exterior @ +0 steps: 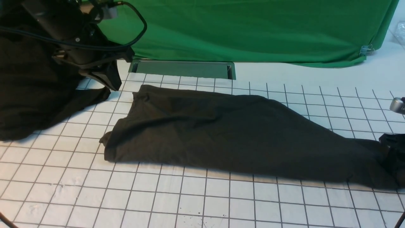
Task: Fold a long-sleeved shirt over a white checkered tablecloth.
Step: 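Pull the folded dark garment lengthwise by its ends to straighten it flat on the table, then fold the right end of the dark garment over onto its left end with the right gripper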
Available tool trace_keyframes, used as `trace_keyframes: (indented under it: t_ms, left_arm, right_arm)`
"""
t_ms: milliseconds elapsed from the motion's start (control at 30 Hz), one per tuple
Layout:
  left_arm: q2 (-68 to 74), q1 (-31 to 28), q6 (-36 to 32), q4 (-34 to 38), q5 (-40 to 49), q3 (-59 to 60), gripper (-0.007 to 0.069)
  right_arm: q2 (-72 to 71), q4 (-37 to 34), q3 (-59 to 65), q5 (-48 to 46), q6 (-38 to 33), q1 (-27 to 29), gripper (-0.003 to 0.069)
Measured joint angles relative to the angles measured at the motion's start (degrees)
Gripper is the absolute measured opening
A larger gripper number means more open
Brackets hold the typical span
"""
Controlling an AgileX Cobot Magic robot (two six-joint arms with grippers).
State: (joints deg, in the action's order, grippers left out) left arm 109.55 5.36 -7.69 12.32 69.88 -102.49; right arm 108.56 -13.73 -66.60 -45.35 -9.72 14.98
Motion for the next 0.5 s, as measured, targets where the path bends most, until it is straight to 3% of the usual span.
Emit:
trace_keyframes:
  t_ms: [67, 300, 500]
  left_arm:
    - [0.0, 0.0, 0.0, 0.0, -0.46, 0.0, 0.0007]
    - [0.0, 0.0, 0.0, 0.0, -2.05, 0.0, 0.0007]
    - [0.0, 0.0, 0.05, 0.46, -2.84, 0.0, 0.0007]
  right_arm:
    - [0.0, -0.07, -0.06, 0.59, -0.54, 0.0, 0.0081]
    - [1.56, 1.16, -5.47, 2.97, -0.53, 0.0, 0.008]
    - [3.08, 1.52, -17.03, -0.23, -0.11, 0.0, 0.008]
